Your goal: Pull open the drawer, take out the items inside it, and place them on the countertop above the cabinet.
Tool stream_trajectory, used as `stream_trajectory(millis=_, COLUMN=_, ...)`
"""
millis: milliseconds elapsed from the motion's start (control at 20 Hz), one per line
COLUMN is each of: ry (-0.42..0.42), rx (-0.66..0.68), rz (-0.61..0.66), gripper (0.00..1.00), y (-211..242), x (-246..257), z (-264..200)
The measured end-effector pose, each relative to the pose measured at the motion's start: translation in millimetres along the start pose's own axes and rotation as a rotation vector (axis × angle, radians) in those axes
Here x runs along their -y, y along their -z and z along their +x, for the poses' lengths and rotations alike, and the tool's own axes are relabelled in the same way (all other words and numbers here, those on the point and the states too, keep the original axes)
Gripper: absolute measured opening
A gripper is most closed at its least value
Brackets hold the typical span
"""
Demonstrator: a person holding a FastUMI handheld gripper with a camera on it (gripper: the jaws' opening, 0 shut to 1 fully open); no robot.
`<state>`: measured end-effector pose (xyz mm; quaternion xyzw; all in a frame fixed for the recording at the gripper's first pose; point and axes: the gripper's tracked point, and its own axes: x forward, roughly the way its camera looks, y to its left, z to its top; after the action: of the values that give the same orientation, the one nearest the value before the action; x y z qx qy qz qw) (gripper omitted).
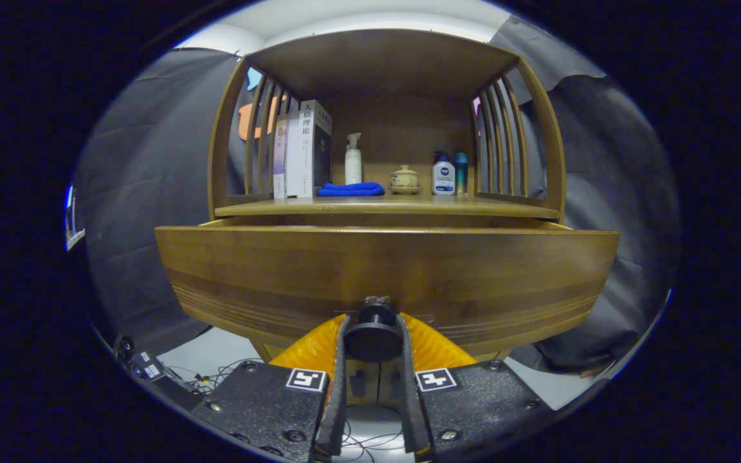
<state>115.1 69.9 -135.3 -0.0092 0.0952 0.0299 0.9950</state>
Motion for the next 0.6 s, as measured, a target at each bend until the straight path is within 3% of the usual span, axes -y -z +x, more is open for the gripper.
stream_trajectory(millis=600, ry=-0.006, rx=-0.018, rz=0.023, gripper=0.37, y=28, x=1, z=-59)
